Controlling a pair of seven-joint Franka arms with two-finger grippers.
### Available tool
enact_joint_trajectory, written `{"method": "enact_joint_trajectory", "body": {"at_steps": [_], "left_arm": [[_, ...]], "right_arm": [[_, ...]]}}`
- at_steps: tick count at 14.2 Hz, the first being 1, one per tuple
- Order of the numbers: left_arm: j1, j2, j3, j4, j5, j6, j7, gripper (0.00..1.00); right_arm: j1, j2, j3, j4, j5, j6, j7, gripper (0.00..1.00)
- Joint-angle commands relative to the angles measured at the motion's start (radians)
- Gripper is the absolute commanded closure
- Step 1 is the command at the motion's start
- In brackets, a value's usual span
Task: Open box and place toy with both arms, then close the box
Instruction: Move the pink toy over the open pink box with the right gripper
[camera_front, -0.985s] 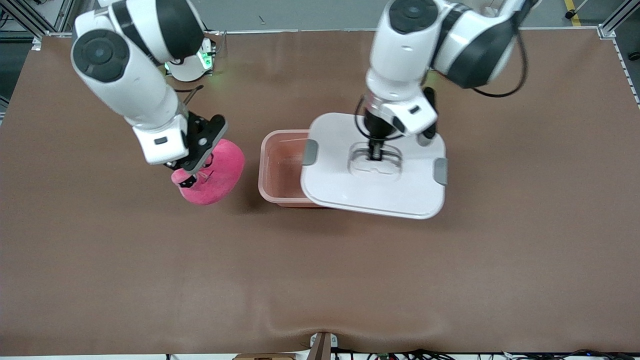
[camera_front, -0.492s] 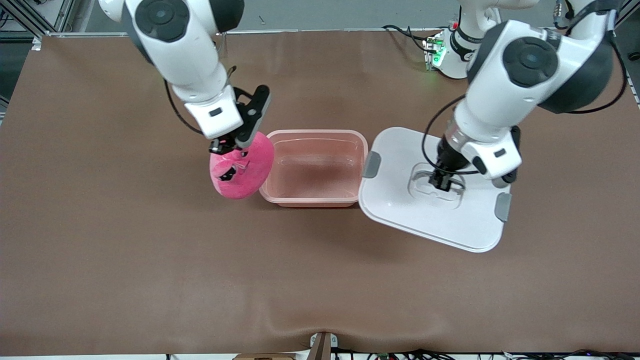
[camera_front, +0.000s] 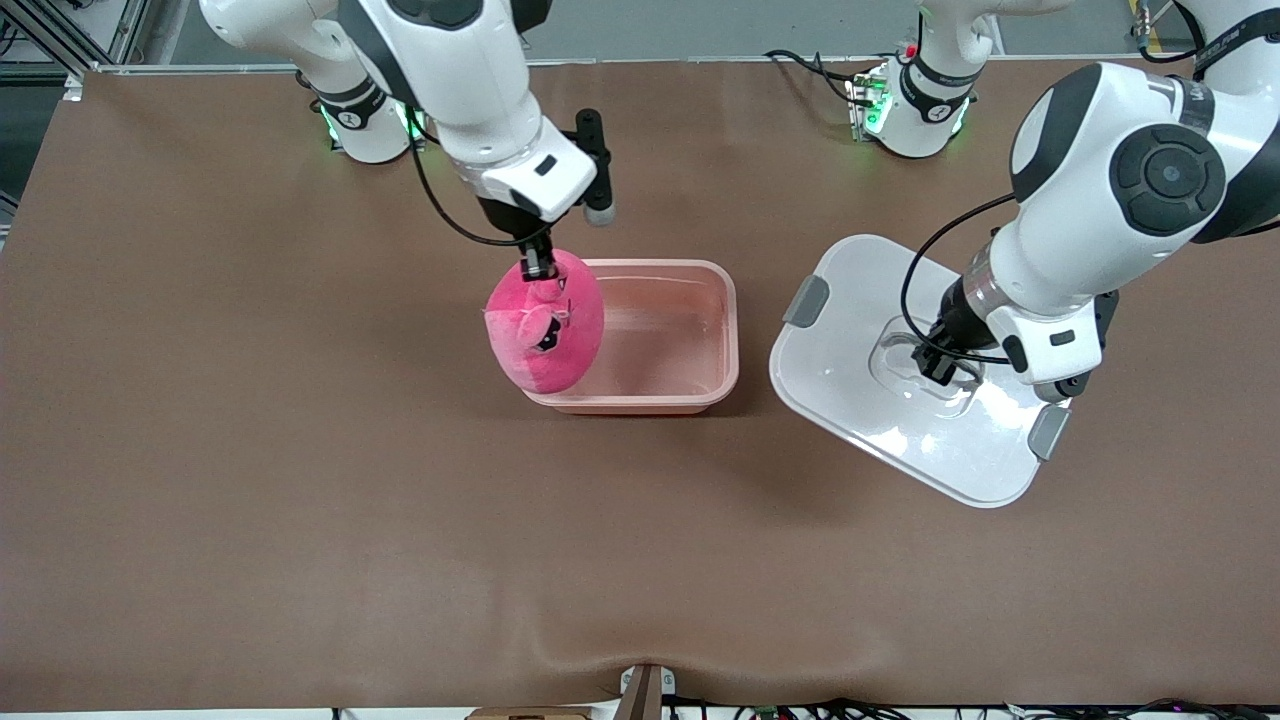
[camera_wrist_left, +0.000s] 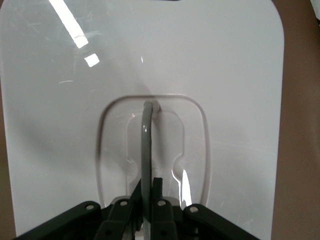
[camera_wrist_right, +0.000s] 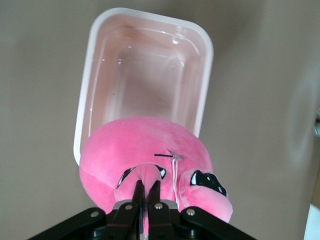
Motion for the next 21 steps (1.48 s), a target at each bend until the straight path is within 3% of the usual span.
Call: {"method": "enact_joint_trajectory", "body": {"at_steps": [1,13,16,17,18,19,20,21], "left_arm": [[0.032,-0.014,-0.005,-0.007,-0.029,-0.032,0.059,1.00],[0.094,0.032,-0.002,-0.017,-0.107,-0.052,0.165,1.00],[0.111,0.033,-0.002,-0.021,-0.179,-0.053,0.161,1.00],[0.111,0.032,-0.002,-0.020,-0.181,-0.075,0.168,1.00],[0.111,0.032,-0.002,-0.018,-0.181,-0.087,0.168,1.00],[0.111,0.029,-0.004,-0.020,-0.182,-0.092,0.168,1.00],[0.111,0.031,-0.005,-0.020,-0.181,-0.101,0.169,1.00],[0.112,0.032,-0.005,-0.020,-0.181,-0.102,0.169,1.00]], "right_arm": [[0.013,0.008,-0.009,-0.046,0.002,0.050,-0.145,1.00],[0.047,0.007,-0.009,-0.124,0.001,0.098,-0.175,1.00],[0.048,0.005,-0.009,-0.124,-0.002,0.098,-0.175,1.00],[0.048,0.007,-0.009,-0.123,-0.002,0.098,-0.175,0.87],[0.048,0.008,-0.009,-0.123,-0.002,0.098,-0.175,0.64],[0.048,0.008,-0.009,-0.123,-0.004,0.098,-0.176,0.15],[0.048,0.008,-0.009,-0.121,-0.008,0.096,-0.178,0.00],[0.051,0.008,-0.009,-0.120,-0.008,0.095,-0.178,0.00]]}}
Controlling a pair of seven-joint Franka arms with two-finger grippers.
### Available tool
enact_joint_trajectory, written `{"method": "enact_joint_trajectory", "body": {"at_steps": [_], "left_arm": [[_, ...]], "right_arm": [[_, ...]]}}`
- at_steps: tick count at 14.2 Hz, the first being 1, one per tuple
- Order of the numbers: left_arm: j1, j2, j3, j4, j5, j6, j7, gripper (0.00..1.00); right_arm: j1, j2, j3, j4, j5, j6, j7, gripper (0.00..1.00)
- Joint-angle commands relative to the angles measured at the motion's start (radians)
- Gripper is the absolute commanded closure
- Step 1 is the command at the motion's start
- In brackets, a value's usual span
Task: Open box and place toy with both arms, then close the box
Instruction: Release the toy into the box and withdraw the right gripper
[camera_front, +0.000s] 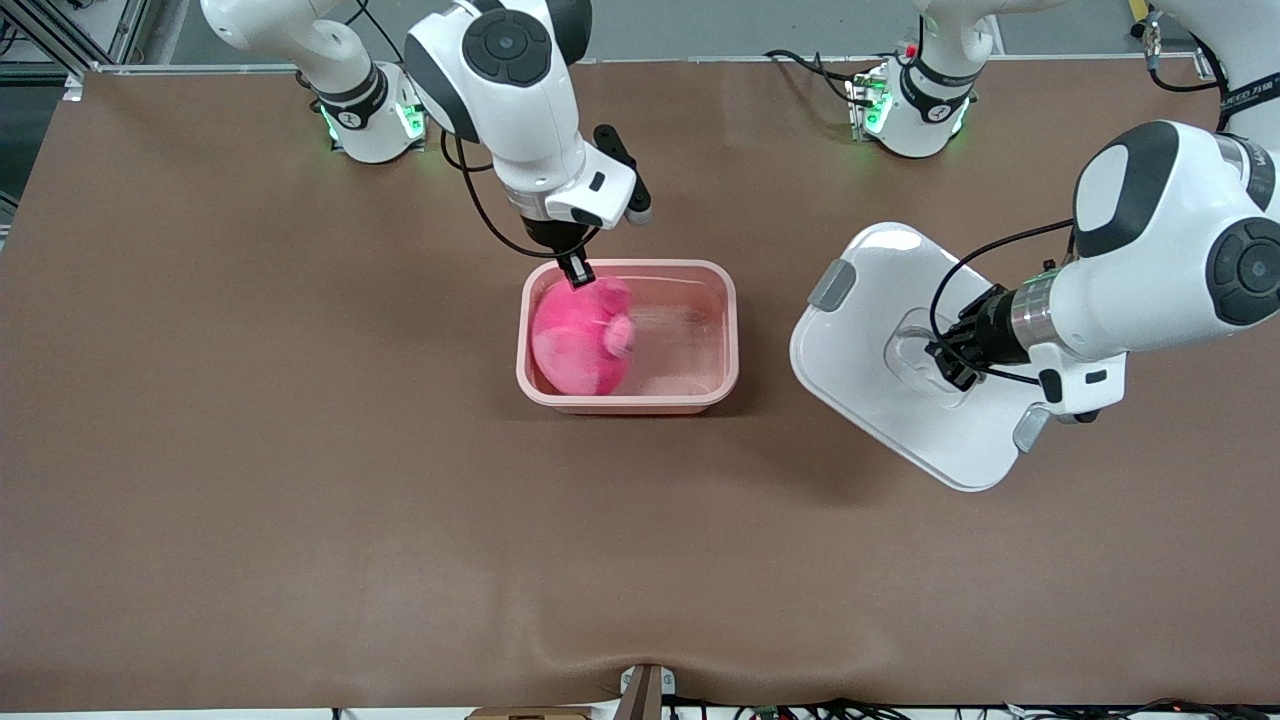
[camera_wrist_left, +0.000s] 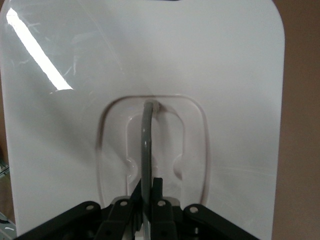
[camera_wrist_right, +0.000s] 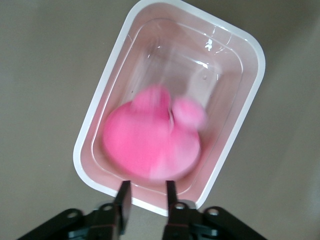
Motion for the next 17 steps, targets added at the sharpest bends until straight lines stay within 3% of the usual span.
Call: {"method": "enact_joint_trajectory", "body": {"at_steps": [1,6,14,17], "left_arm": [[0.011,-0.013,-0.008,-0.003,-0.024,-0.029,0.020,1.00],[0.011,-0.018,-0.010,0.003,-0.055,-0.041,0.018,1.00],[0.004,-0.018,-0.013,0.015,-0.062,-0.038,0.003,1.00],[-0.004,-0.019,-0.013,0.015,-0.061,-0.034,-0.003,1.00]], "right_arm": [[0.016,-0.018,-0.009,-0.013,-0.007,0.005,-0.009,0.00],[-0.013,-0.035,-0.018,-0.010,-0.007,-0.005,-0.007,0.00],[-0.252,-0.102,-0.029,-0.010,-0.012,-0.126,0.120,0.00],[-0.346,-0.110,-0.029,0.027,-0.020,-0.210,0.287,0.00]]}}
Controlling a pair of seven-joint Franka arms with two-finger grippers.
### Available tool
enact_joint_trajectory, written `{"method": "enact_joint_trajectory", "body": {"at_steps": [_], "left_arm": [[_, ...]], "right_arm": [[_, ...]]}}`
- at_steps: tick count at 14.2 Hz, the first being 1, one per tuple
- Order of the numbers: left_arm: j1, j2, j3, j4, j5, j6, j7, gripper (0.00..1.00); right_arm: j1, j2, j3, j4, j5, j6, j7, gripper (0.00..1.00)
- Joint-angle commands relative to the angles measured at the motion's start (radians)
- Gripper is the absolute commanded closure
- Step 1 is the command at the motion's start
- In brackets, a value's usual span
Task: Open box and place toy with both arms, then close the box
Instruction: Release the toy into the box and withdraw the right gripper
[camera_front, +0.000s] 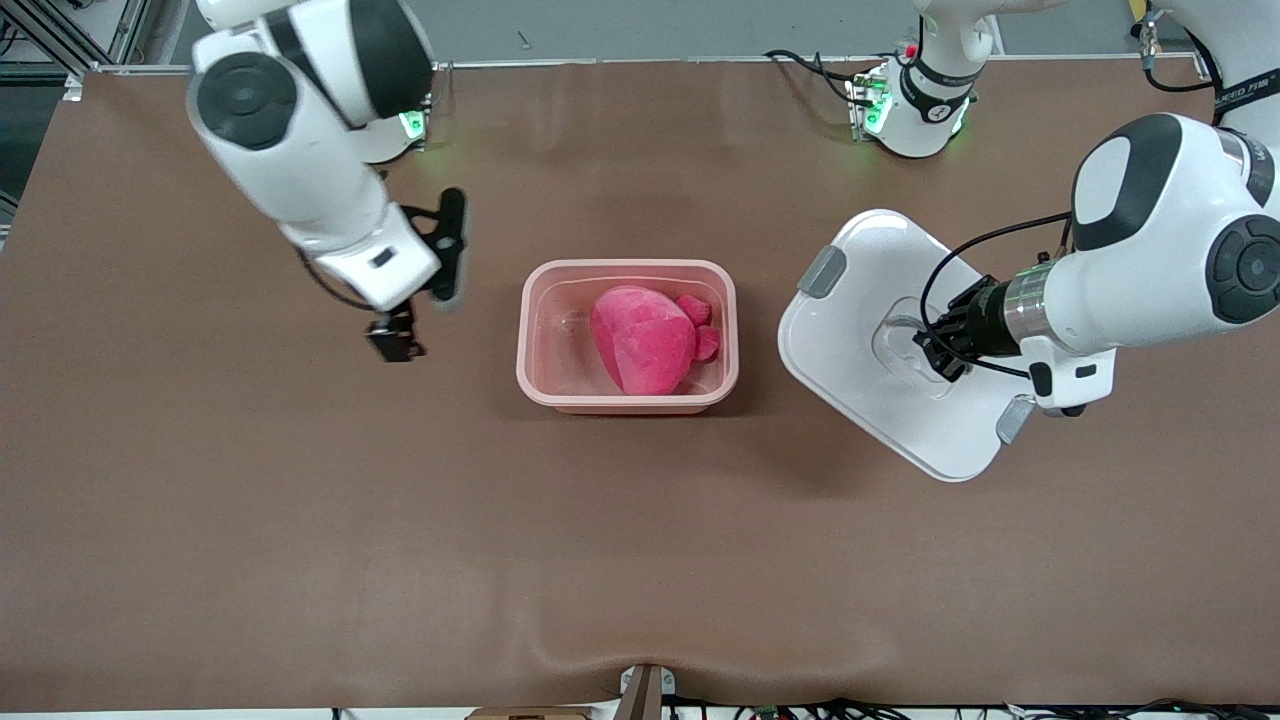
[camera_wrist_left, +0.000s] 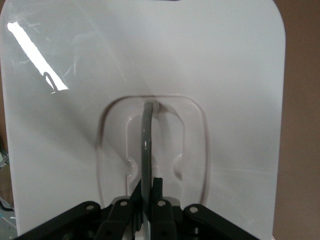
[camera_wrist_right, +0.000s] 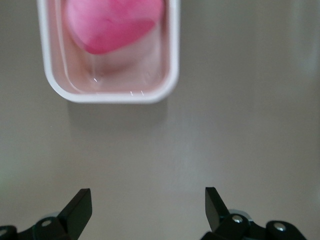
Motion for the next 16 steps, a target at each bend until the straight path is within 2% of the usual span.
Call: {"method": "enact_joint_trajectory", "body": {"at_steps": [1,6,9,12,16], "left_arm": [[-0.001,-0.018,-0.004,0.002,-0.019,-0.011,-0.006,1.00],[-0.012,-0.019,-0.031,0.038,-0.015,-0.011,-0.091,1.00],[-0.018,-0.022,-0.060,0.039,-0.010,-0.011,-0.113,1.00],[-0.016,-0.022,-0.091,0.035,0.001,-0.008,-0.113,1.00],[-0.065,-0.019,-0.091,0.033,0.004,0.020,-0.189,1.00]], "right_arm": [[-0.093,-0.020,0.022,0.021,-0.018,-0.056,0.132,0.00],[-0.231,-0.044,0.027,0.015,-0.001,-0.054,0.204,0.00],[-0.308,-0.078,0.025,0.013,-0.003,0.022,0.224,0.00],[-0.365,-0.126,0.022,-0.004,-0.020,-0.019,0.382,0.00],[-0.390,-0.127,0.004,0.004,-0.027,-0.104,0.494,0.00]]}}
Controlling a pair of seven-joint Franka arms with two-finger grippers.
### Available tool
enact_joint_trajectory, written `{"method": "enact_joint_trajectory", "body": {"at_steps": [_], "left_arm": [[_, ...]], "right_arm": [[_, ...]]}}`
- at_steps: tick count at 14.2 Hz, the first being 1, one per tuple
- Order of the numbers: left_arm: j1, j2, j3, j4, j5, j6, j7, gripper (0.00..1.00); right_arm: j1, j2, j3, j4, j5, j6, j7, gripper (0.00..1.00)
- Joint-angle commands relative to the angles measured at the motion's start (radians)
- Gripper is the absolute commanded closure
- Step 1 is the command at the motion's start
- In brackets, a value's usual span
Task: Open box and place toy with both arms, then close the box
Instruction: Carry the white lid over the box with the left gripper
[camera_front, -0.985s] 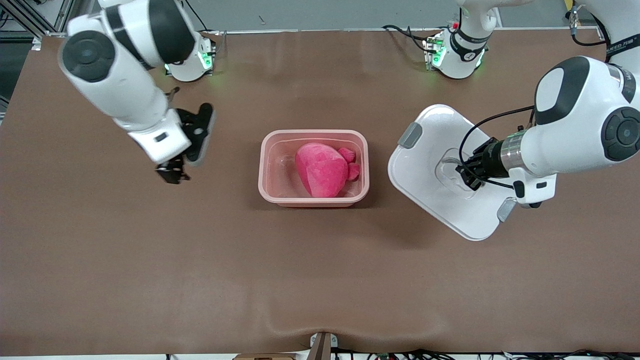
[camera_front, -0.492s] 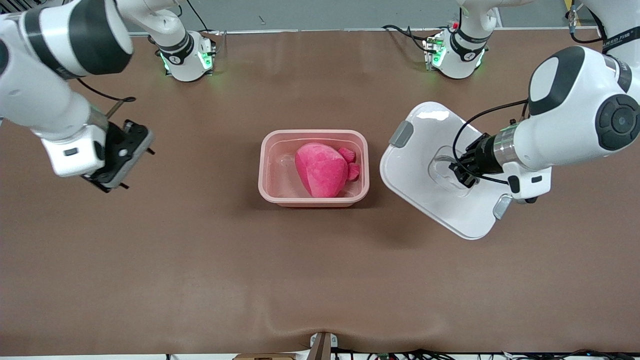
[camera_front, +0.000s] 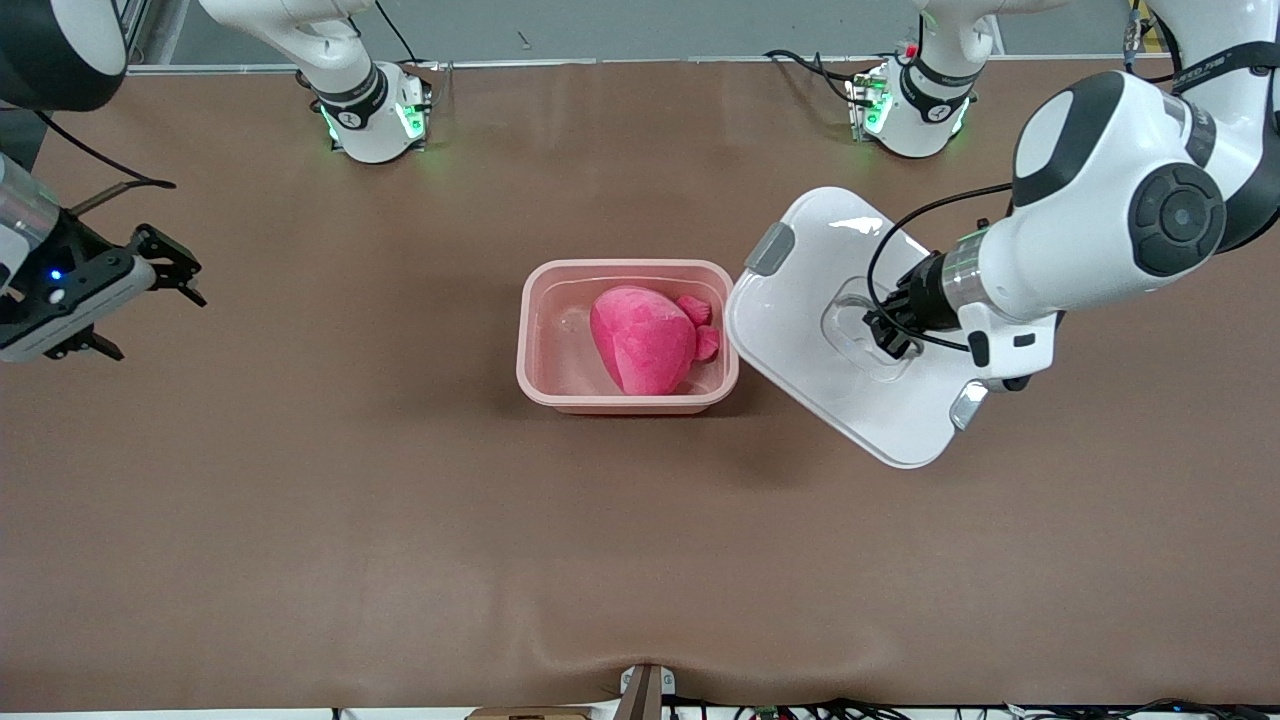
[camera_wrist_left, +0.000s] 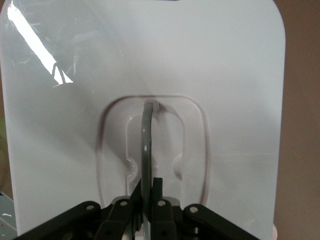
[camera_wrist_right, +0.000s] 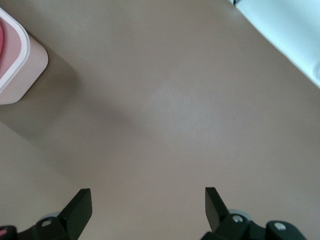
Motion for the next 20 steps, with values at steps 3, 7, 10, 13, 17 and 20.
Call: {"method": "enact_joint_trajectory", "body": {"at_steps": [3,7,10,13,17,20], "left_arm": [[-0.036,-0.009,-0.001,0.002,0.002,0.023,-0.085,1.00],[-0.092,0.000,-0.001,0.002,0.002,0.105,-0.171,1.00],[-0.141,0.028,0.002,-0.001,0.007,0.159,-0.235,1.00],[-0.168,0.051,0.000,0.001,0.006,0.223,-0.333,1.00],[-0.256,0.090,0.002,0.001,0.007,0.289,-0.447,1.00],[-0.332,0.117,0.007,0.001,0.068,0.367,-0.598,1.00]], "right_arm": [[-0.033,-0.016,-0.002,-0.019,-0.004,-0.061,0.298,0.00],[-0.033,-0.010,-0.070,-0.018,0.019,-0.066,0.361,0.00],[-0.082,-0.011,-0.078,-0.007,0.091,-0.133,0.554,0.00],[-0.123,-0.010,-0.058,-0.001,0.088,-0.152,0.586,0.00],[-0.114,-0.008,-0.058,0.039,0.027,-0.196,0.600,0.00],[-0.103,-0.011,-0.055,0.039,-0.001,-0.189,0.614,0.00]]}}
